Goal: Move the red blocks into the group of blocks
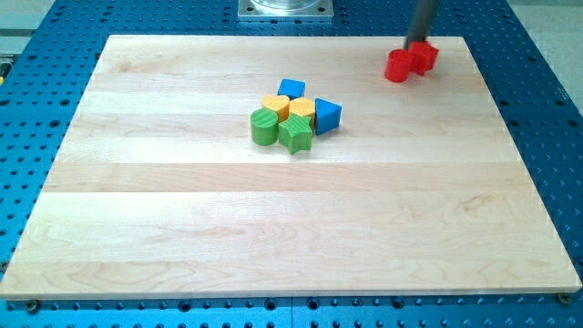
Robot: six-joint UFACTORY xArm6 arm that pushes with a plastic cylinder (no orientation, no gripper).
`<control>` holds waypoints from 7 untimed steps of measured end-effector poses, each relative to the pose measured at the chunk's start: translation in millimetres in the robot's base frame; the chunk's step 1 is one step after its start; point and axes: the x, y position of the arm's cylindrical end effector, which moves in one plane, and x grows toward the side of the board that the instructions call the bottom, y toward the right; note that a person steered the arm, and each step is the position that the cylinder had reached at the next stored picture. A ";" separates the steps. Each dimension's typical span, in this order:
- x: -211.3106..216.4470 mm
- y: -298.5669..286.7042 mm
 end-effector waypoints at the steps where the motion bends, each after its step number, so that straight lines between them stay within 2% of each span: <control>1: 13.9 -34.5; 2: -20.9 40.6; 3: -10.4 92.3; 5: 45.9 -41.7; 6: 50.4 -63.9; 7: 27.2 -29.3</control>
